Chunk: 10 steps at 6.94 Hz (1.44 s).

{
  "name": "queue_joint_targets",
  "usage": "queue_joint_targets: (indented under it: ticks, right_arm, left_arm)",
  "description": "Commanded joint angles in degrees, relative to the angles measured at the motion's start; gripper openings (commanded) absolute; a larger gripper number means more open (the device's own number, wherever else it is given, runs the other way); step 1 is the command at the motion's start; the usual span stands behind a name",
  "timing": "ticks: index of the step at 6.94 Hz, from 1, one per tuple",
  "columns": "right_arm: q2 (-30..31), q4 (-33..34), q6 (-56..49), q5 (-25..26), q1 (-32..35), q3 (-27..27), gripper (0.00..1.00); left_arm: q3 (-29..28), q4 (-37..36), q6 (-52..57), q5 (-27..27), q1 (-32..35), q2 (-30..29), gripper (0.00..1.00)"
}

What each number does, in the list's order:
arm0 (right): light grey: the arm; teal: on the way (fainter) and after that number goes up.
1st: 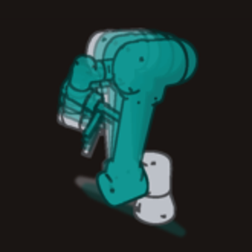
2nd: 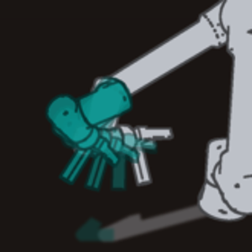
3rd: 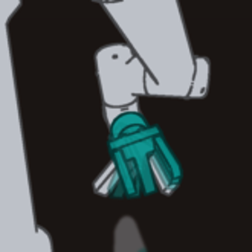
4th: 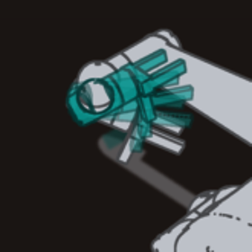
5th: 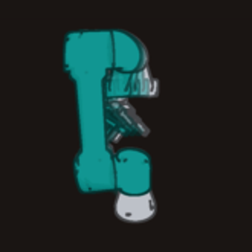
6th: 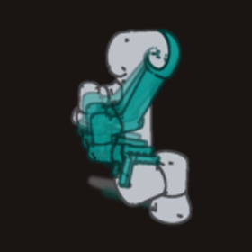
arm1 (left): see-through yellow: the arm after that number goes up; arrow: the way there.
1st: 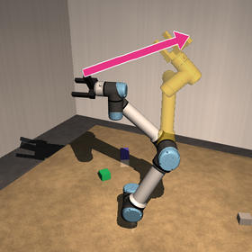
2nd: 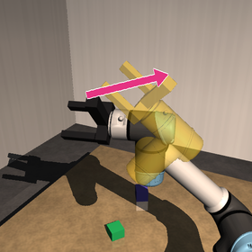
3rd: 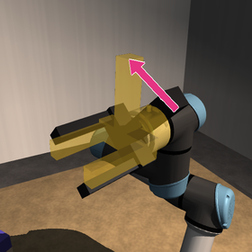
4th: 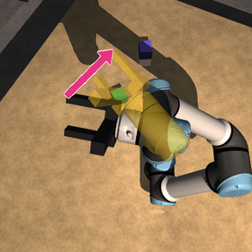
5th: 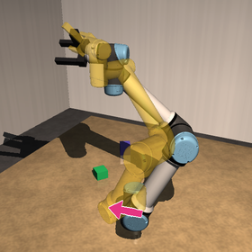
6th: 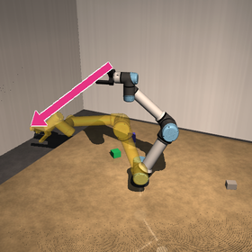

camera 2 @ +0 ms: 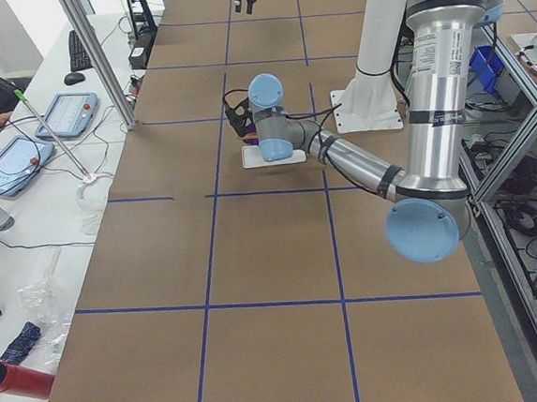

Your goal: Hang towel on rack

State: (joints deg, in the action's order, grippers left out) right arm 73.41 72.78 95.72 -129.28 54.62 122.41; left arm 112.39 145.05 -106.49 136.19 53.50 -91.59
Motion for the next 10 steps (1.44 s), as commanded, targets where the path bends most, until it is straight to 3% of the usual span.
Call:
queue_joint_targets:
  ticks: [1,4,5,6,8,9,10]
  right_arm:
    - [1.5,0.1,0.0,-0.4,1.4,1.2,1.0]
    - [3.3,0.1,-0.1,-0.5,1.9,2.2,1.0]
    - [3.5,0.1,-0.1,-0.4,1.8,2.1,1.0]
    - [3.9,0.1,-0.2,-0.2,1.8,2.0,1.0]
    - [8.0,0.1,-6.4,0.2,3.0,1.8,1.0]
    - [11.4,0.2,-13.2,0.2,4.3,1.1,1.0]
    - [14.8,0.2,-22.8,-0.5,7.5,-0.7,1.0]
  left_arm:
    - [-3.9,6.7,1.3,2.5,2.1,3.1,0.0]
    - [-7.4,7.1,1.3,2.5,2.0,3.0,0.04]
    - [-9.4,7.1,1.5,2.0,2.0,2.9,0.39]
    - [-11.2,7.1,6.3,1.9,2.1,3.3,0.56]
    - [-12.4,6.9,14.4,1.6,4.3,5.6,0.75]
    - [-13.1,6.9,14.5,1.4,6.2,5.7,1.0]
    - [-13.3,6.9,17.4,-1.8,7.8,5.8,1.0]
